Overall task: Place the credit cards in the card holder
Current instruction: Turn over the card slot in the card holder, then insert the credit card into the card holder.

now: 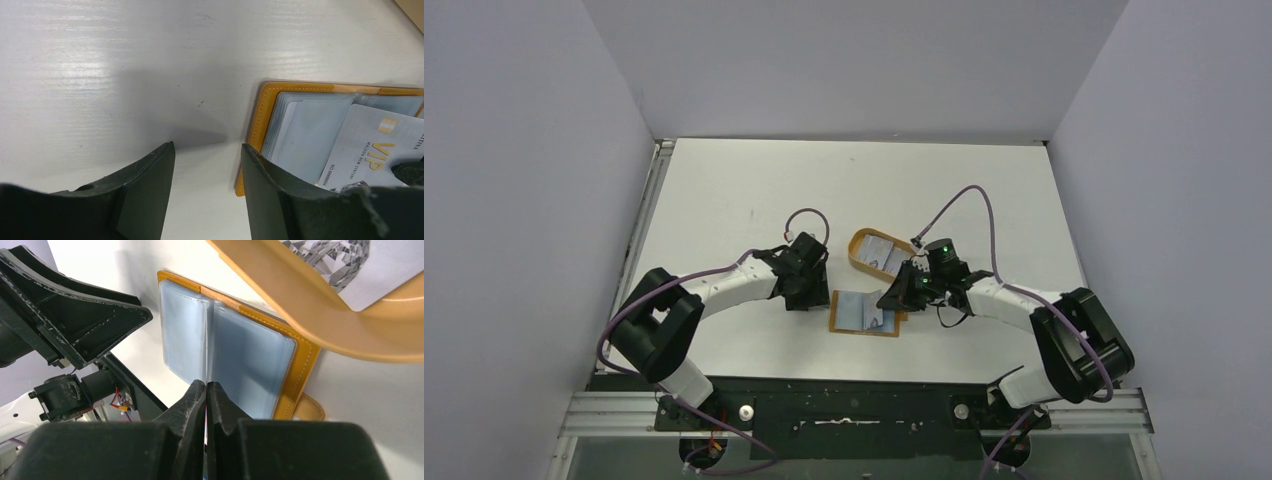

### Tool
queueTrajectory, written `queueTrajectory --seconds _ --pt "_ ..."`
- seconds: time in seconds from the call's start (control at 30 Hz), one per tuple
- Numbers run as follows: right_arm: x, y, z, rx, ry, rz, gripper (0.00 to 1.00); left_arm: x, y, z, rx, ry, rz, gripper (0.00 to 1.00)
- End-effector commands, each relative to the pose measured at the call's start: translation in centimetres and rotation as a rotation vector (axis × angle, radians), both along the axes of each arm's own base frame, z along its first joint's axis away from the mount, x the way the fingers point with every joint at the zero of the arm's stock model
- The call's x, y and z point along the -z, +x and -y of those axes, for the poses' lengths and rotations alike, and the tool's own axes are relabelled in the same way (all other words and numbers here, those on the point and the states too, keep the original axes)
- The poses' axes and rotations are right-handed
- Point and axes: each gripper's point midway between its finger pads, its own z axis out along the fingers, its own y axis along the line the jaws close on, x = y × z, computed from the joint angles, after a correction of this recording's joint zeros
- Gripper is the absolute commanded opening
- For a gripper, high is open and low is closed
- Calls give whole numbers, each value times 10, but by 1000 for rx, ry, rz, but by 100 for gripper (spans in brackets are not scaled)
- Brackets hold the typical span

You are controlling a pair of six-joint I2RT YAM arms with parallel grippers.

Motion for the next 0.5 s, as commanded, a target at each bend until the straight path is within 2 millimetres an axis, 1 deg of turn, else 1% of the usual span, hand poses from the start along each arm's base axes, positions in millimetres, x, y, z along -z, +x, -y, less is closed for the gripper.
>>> queueTrajectory --seconds 0.0,0.13,0.47 --pt "-17 9 2 29 11 88 0 -2 5 5 -3 -16 0 49" --pt "-18 7 4 21 7 94 0 -2 6 6 -3 -18 4 49" --pt "-5 3 0 -2 1 47 0 -3 6 7 -1 -24 5 48"
